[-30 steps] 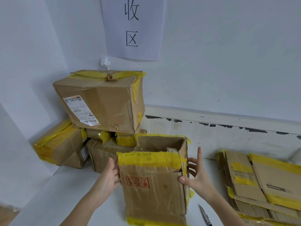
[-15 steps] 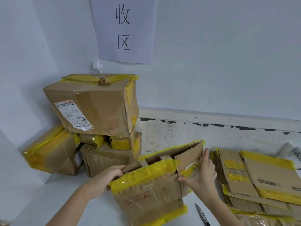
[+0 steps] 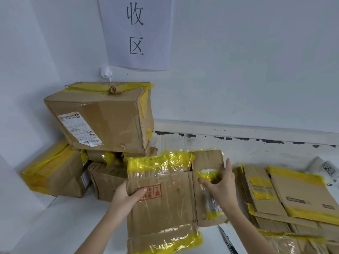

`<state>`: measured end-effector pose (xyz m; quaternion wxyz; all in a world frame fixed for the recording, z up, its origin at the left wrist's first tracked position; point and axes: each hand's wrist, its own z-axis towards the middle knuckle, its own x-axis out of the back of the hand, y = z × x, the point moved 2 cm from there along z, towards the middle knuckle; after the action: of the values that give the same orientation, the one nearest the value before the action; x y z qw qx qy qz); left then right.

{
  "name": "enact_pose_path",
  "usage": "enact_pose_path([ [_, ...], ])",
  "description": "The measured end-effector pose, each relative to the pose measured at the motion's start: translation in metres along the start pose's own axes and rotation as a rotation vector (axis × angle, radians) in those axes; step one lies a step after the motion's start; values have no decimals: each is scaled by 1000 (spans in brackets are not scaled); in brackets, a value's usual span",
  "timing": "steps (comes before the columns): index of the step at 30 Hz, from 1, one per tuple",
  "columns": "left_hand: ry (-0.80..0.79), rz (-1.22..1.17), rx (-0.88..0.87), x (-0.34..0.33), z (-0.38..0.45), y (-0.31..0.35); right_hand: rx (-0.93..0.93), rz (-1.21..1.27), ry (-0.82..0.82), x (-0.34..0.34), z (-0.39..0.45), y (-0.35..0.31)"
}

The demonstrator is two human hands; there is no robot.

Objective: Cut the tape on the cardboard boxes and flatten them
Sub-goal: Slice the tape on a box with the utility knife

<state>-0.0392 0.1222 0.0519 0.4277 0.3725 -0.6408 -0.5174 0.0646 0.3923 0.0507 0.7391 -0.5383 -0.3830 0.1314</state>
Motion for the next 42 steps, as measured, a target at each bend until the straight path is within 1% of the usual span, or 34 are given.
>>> enact_pose_path([
  [1,24,-41,-18,0,3,2,1,28,-57,4,3,2],
  [3,23,-114,-30,-3,8,4,-12,2,-176,16,5,9],
  [4,7,-133,-22,-6,11,4,-30,-27,-203,21,2,14],
  [5,-17,-141,-11,-10,15,2,-53,-52,-196,27,-1,19],
  [6,-48,-142,8,-17,20,2,-73,-80,-161,33,-4,23],
  [9,-151,-141,105,-45,40,2,-129,-163,21,53,-12,32],
  [12,-269,-152,164,-81,55,6,-158,-239,146,79,-14,36],
  [14,-355,-122,180,-106,55,3,-165,-333,195,99,-14,41],
  [17,-401,-9,124,-140,46,-2,-196,-434,223,125,-16,52],
  [22,-353,111,-52,-199,36,10,-236,-475,279,170,-9,77],
  [24,-373,142,-135,-229,36,17,-240,-487,288,193,2,91],
  [26,-408,228,-197,-265,37,21,-237,-510,270,220,20,106],
  [29,-409,380,-200,-320,38,23,-268,-629,219,260,49,130],
  [32,-347,430,-179,-370,45,21,-302,-707,162,290,79,159],
  [35,-258,464,-177,-404,56,12,-322,-716,81,299,108,188],
  [39,-162,559,-200,-422,55,-17,-348,-709,11,285,120,218],
  [40,-146,609,-209,-425,53,-24,-356,-757,2,280,120,225],
  [42,-103,781,-232,-429,52,-33,-336,-842,5,270,119,234],
])
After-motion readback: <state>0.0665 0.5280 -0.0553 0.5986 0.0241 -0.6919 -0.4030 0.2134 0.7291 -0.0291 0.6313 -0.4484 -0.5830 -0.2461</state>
